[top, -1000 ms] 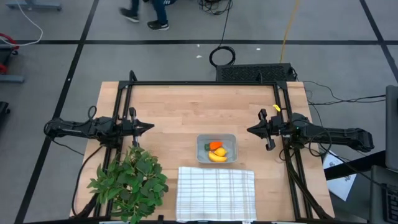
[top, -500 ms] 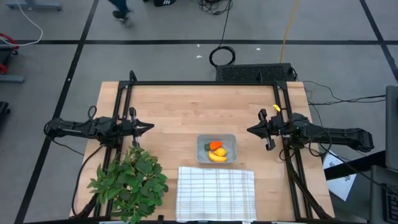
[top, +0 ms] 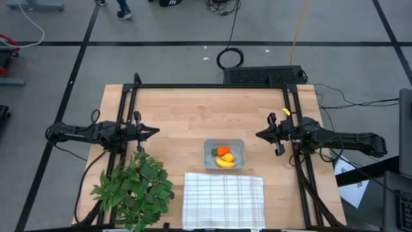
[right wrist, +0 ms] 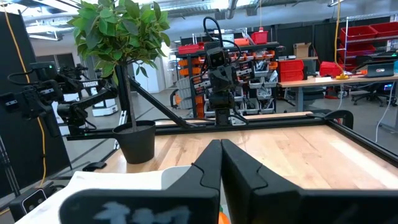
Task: Pick and placing Produce into tupperware
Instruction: Return to Home Position
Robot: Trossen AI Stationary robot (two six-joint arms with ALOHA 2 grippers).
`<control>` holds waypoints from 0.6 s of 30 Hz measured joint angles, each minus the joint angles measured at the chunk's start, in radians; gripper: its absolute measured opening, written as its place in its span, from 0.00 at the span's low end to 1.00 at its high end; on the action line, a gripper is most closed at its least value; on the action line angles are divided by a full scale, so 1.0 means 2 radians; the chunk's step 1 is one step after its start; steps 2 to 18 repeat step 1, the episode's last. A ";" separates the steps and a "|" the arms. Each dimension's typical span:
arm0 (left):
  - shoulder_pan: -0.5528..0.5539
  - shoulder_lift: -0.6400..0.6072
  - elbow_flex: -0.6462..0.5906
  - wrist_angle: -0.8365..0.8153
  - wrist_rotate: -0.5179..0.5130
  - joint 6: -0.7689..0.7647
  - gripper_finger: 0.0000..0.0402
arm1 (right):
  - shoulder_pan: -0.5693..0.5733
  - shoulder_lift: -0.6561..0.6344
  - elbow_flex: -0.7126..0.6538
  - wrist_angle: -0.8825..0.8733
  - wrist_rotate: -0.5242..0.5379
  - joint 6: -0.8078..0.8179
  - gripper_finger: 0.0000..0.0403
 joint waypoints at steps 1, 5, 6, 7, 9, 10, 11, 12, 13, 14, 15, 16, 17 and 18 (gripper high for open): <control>0.000 0.000 0.000 0.000 0.000 0.000 0.06 | 0.000 0.000 0.000 0.000 0.000 0.000 0.00; 0.000 0.000 0.000 0.000 0.000 0.000 0.06 | 0.000 0.000 0.000 0.000 0.000 0.000 0.00; 0.000 0.000 0.000 0.000 0.000 0.000 0.06 | 0.000 0.000 0.000 0.000 0.000 0.000 0.00; 0.000 0.000 0.000 0.000 0.000 0.000 0.06 | 0.000 0.000 0.000 0.000 0.000 0.000 0.00; 0.000 0.000 0.000 0.000 0.000 0.000 0.06 | 0.000 0.000 0.000 0.000 0.000 0.000 0.00; 0.000 0.000 0.000 0.000 0.000 0.000 0.06 | 0.000 0.000 0.000 0.000 0.000 0.000 0.00; 0.000 0.000 0.000 0.000 0.000 0.000 0.06 | 0.000 0.000 0.000 0.000 0.000 0.000 0.00; 0.000 0.000 0.000 0.000 0.000 0.000 0.06 | 0.000 0.000 0.000 0.000 0.000 0.000 0.00; 0.000 0.000 0.000 0.000 0.000 0.000 0.06 | 0.000 0.000 0.000 0.000 0.000 0.000 0.00; 0.000 0.000 0.000 0.000 0.000 0.000 0.06 | 0.000 0.000 0.000 0.000 0.000 0.000 0.00; 0.000 0.000 0.000 0.000 0.000 0.000 0.06 | 0.000 0.000 0.000 0.000 0.000 0.000 0.00; 0.000 0.000 0.000 0.000 0.000 0.000 0.06 | 0.000 0.000 0.000 0.000 0.000 0.000 0.00; 0.000 0.000 0.000 0.000 0.000 0.000 0.06 | 0.000 0.000 0.000 0.000 0.000 0.000 0.00; 0.000 0.000 0.000 0.000 0.000 0.000 0.06 | 0.000 0.000 0.000 0.000 0.000 0.000 0.00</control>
